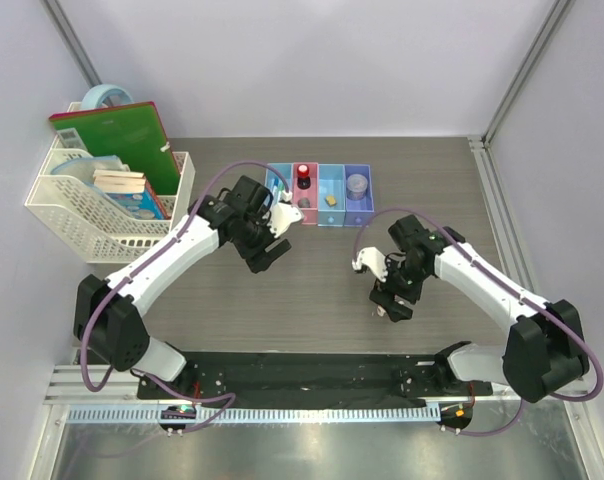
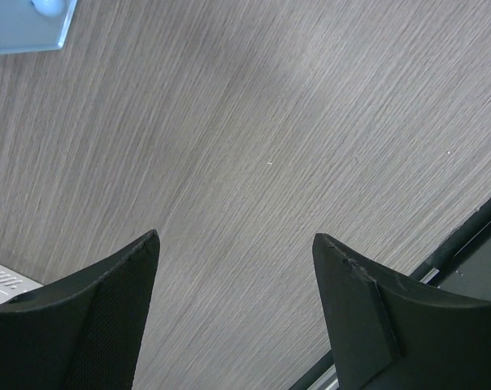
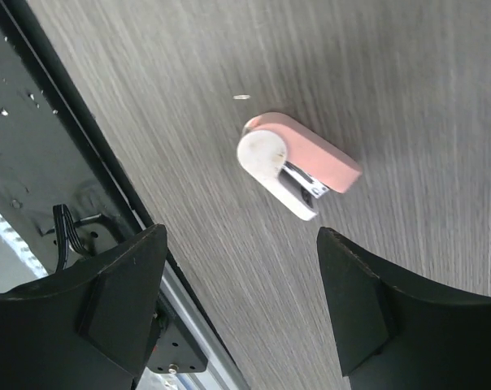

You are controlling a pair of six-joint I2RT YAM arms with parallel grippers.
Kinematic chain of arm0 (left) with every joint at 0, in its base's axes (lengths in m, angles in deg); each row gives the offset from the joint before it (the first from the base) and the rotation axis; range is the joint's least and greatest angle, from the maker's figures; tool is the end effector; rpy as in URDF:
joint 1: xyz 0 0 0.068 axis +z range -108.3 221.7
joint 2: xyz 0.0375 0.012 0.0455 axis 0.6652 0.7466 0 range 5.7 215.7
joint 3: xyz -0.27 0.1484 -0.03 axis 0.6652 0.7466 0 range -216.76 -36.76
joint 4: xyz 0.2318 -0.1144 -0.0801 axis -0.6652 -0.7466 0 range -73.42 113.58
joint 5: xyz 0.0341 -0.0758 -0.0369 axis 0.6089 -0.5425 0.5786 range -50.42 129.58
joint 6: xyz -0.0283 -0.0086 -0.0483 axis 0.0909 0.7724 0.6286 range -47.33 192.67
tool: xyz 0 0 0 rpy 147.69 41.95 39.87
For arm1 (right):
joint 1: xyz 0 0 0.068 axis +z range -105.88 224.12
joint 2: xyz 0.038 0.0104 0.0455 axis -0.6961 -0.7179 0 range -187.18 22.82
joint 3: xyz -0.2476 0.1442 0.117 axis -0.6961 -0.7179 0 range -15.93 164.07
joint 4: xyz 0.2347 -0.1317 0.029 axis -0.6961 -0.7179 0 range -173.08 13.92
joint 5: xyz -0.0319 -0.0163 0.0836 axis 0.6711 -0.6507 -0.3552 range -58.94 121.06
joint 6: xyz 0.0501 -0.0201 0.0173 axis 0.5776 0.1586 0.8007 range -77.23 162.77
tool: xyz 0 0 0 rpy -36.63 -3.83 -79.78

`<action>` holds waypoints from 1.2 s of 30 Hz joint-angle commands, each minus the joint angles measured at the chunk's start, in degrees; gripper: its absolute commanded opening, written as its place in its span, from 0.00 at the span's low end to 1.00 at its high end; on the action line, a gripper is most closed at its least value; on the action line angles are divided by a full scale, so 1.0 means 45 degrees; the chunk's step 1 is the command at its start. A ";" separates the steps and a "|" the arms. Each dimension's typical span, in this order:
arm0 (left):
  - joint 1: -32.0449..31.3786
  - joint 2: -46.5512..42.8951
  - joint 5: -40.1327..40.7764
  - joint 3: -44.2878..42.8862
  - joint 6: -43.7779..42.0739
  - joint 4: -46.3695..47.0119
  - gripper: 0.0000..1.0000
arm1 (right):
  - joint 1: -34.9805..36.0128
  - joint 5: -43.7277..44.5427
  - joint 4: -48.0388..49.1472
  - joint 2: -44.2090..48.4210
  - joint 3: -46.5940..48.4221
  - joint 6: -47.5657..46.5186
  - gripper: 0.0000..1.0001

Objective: Sort the stationery into containers
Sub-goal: Move the stapler to the center of the board.

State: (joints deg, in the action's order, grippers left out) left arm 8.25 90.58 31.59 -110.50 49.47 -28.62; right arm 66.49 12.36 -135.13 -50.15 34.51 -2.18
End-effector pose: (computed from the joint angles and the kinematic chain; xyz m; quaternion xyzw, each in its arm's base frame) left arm 0.2518 -0.1730 0.3225 0.4747 0.8469 -0.0881 0.2230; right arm 0.1859 0.0903 0.2494 -0.5554 0.8124 0.1447 0.1028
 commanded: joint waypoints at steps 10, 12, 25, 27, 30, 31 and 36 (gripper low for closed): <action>0.0051 -0.0249 -0.0041 0.0214 -0.0254 -0.0157 0.77 | 0.1024 0.1732 0.1227 -0.0991 -0.0445 -0.0382 0.77; 0.0051 -0.0210 -0.0041 0.0194 -0.0254 -0.0156 0.77 | 0.1376 0.2493 0.1576 -0.1128 -0.0698 -0.0402 0.76; 0.0051 -0.0191 -0.0569 -0.0060 0.0077 -0.0176 0.76 | 0.1630 0.6890 0.6185 -0.2026 -0.1598 0.0710 0.76; 0.0051 -0.0191 -0.0588 -0.0099 0.0077 -0.0196 0.76 | 0.1630 0.6792 0.6946 -0.2104 -0.1560 0.1081 0.76; 0.0051 -0.0230 -0.0685 -0.0138 0.0194 -0.0177 0.76 | 0.1650 0.7453 0.8586 -0.2319 -0.1560 0.1687 0.76; 0.0051 -0.0230 -0.0744 -0.0138 0.0234 -0.0176 0.76 | 0.1650 0.7611 0.9422 -0.2494 -0.1540 0.1765 0.76; 0.0051 -0.0288 -0.0744 -0.0157 0.0253 -0.0215 0.76 | 0.1650 0.8665 1.0522 -0.3139 -0.0994 0.2039 0.76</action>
State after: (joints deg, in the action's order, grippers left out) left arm 8.25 90.58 29.47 -109.60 49.93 -29.02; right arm 73.63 46.22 -96.75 -62.30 27.58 4.27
